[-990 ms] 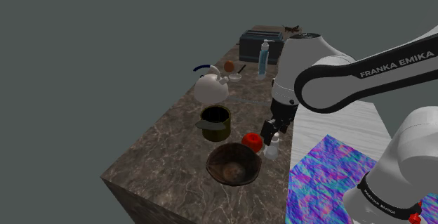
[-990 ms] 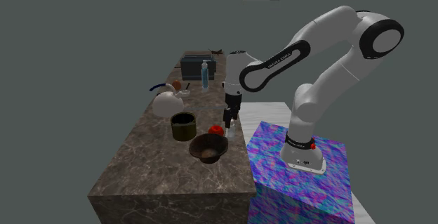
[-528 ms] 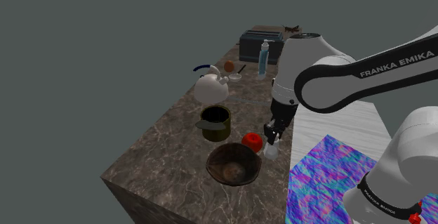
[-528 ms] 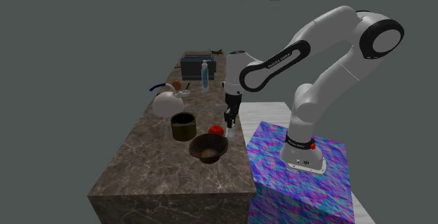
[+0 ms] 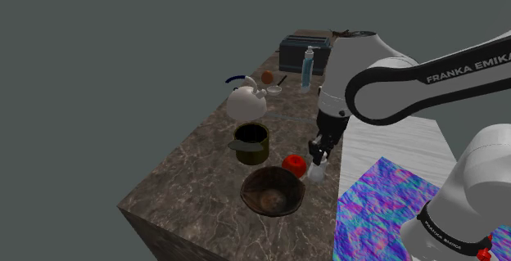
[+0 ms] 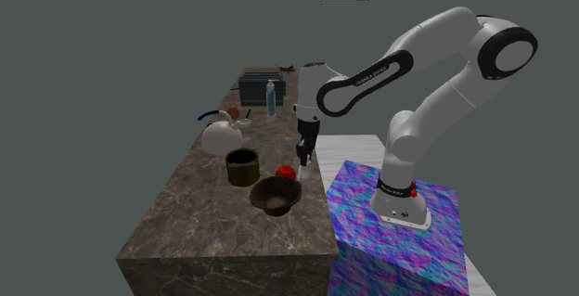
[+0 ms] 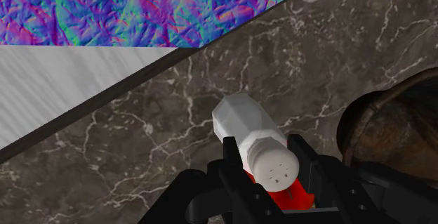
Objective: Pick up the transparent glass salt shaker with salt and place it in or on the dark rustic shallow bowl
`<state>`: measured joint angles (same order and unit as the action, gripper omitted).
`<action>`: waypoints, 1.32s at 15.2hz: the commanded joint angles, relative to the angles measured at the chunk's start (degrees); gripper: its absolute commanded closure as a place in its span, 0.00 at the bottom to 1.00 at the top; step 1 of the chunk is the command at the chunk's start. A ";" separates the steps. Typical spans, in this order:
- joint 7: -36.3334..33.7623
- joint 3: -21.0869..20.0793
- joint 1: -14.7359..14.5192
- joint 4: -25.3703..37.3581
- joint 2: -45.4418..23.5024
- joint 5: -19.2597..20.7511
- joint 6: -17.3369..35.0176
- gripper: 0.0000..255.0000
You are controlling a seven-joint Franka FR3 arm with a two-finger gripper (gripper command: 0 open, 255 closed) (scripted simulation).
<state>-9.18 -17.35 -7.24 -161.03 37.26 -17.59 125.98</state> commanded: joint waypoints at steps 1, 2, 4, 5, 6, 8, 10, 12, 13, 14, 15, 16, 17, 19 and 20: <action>-0.20 0.33 0.09 1.10 1.11 0.38 -2.22 1.00; -0.28 0.49 0.14 1.62 1.57 0.55 -3.19 1.00; -0.44 0.81 0.25 2.69 2.42 0.89 -5.10 1.00; -0.51 0.97 0.30 3.25 2.81 1.06 -6.04 1.00; -0.59 1.13 0.35 3.81 3.17 1.23 -6.97 1.00; -0.73 1.44 0.46 4.98 3.83 1.56 -8.78 1.00; -0.88 1.74 0.56 6.20 4.40 1.88 -10.56 1.00; -1.02 2.03 0.67 7.45 4.88 2.19 -12.30 1.00; -1.09 2.18 0.72 8.10 5.10 2.34 -13.15 1.00; -1.16 2.32 0.78 8.75 5.29 2.49 -13.99 1.00; -1.23 2.46 0.83 9.41 5.46 2.63 -14.83 1.00; -1.30 2.60 0.88 10.09 5.62 2.77 -15.65 1.00; -1.37 2.73 0.93 10.77 5.76 2.92 -16.47 1.00; -1.50 3.00 1.04 12.16 5.98 3.19 -18.09 1.00; -1.57 3.13 1.09 12.88 6.07 3.32 -18.88 1.00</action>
<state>-10.71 -14.42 -6.24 -148.99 43.21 -14.46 108.07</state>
